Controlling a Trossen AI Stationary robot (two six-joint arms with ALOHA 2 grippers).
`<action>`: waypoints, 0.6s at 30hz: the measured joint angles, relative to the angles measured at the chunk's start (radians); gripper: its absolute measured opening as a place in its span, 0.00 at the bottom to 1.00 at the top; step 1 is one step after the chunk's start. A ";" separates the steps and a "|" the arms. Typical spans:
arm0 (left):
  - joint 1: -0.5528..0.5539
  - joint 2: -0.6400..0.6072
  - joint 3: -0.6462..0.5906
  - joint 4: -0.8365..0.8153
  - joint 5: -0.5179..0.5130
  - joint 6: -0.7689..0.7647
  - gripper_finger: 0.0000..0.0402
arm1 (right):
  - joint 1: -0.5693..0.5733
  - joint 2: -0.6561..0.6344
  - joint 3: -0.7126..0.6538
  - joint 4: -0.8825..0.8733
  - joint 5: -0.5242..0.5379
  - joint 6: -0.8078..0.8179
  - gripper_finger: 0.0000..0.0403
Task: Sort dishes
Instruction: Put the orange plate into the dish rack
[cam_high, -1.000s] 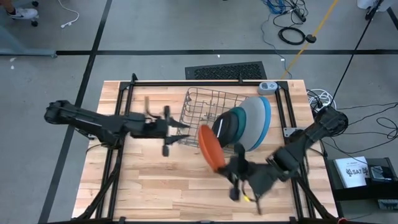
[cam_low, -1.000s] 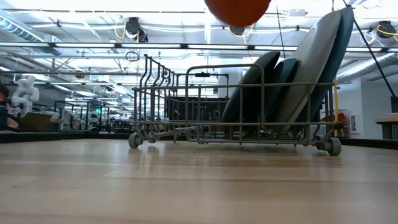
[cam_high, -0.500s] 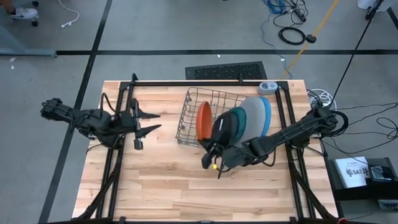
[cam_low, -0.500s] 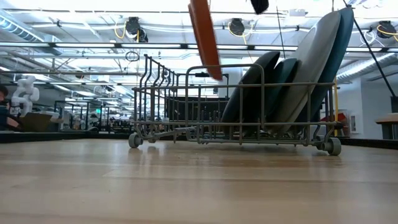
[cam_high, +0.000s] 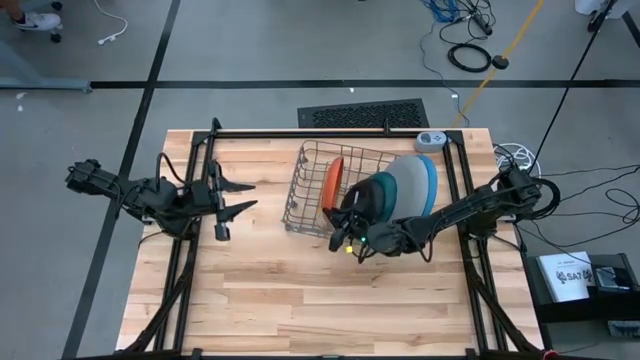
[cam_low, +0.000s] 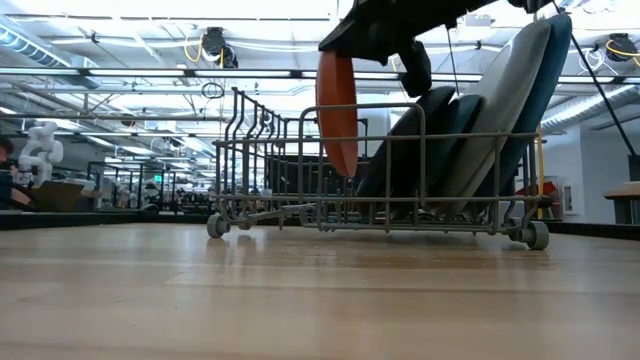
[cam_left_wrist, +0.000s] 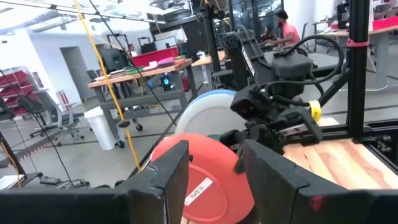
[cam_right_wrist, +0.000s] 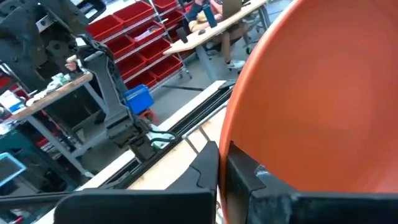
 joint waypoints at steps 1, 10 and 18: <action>0.000 0.000 0.000 0.000 0.000 0.000 0.38 | -0.006 0.000 -0.001 0.001 -0.010 0.001 0.00; 0.000 0.000 0.000 -0.003 0.005 -0.001 0.38 | -0.045 0.000 -0.001 -0.036 -0.058 0.041 0.00; 0.000 0.000 0.000 -0.013 0.005 -0.007 0.38 | -0.047 -0.003 0.001 -0.086 -0.056 0.094 0.03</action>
